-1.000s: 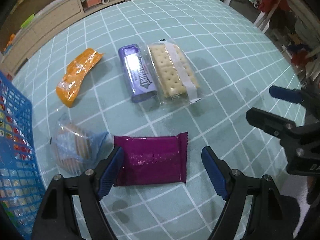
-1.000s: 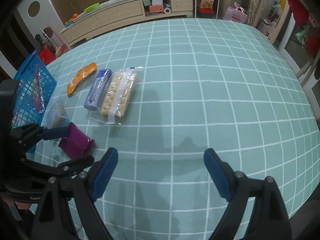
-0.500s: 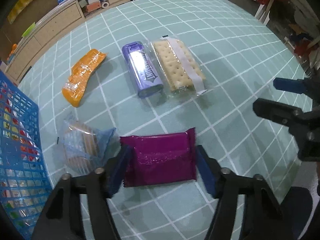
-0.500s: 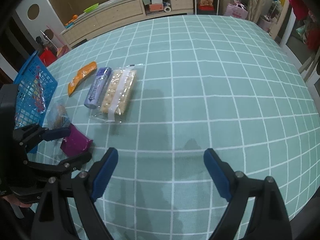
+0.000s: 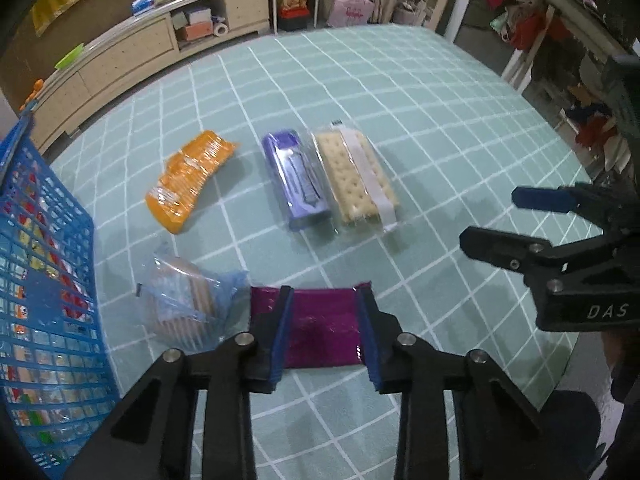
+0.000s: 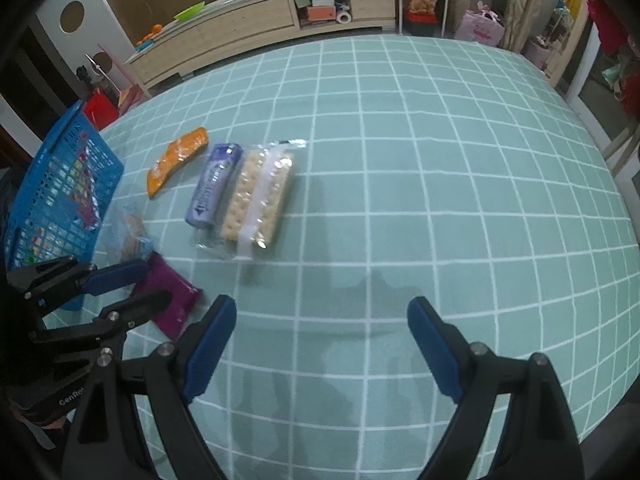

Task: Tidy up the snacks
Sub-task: 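Lower the left tool onto the purple packet and close it, then grasp the clear cracker pack with the right tool while the left tool holds the purple packet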

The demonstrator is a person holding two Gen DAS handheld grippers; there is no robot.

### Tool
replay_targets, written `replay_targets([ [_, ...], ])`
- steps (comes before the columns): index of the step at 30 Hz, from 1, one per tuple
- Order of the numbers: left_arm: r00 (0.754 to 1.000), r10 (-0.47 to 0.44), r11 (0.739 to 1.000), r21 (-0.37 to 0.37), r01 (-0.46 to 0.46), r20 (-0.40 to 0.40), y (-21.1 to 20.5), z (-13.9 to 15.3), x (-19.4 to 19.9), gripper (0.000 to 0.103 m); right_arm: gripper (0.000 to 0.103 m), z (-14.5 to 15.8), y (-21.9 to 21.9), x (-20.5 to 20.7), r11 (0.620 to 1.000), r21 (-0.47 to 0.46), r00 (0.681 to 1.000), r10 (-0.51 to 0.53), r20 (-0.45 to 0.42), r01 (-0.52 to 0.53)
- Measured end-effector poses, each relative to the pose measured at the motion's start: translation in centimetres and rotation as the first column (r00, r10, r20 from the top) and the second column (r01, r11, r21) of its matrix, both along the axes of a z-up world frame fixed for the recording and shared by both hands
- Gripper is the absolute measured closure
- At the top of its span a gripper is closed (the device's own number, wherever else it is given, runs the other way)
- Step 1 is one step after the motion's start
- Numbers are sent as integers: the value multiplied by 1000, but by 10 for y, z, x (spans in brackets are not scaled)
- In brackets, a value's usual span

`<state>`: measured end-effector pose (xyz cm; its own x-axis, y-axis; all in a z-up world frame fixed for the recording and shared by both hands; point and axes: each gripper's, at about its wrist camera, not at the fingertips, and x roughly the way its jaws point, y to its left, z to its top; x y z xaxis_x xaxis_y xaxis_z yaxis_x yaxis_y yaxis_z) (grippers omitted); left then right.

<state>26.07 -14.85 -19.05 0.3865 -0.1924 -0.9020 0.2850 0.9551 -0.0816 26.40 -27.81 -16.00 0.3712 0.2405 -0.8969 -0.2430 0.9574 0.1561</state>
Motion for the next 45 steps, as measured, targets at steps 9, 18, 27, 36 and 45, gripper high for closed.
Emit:
replay_targets([
  [9, 994, -37, 997, -66, 31, -99, 25, -11, 6, 44, 13, 0, 28, 18, 999, -5, 999, 34, -13, -34],
  [18, 989, -65, 997, -52, 59, -132, 28, -28, 12, 32, 13, 0, 33, 21, 999, -19, 999, 46, -7, -46],
  [27, 990, -60, 998, 11, 62, -124, 5, -34, 26, 26, 13, -5, 27, 32, 999, -42, 1000, 14, -25, -15],
  [36, 994, -22, 1000, 9, 23, -104, -2, -34, 18, 49, 13, -12, 36, 52, 999, -50, 999, -3, -40, 1],
  [45, 992, 103, 993, -46, -107, -74, 30, -34, 26, 55, 13, -24, 58, 74, 996, -93, 997, 9, -74, -16],
])
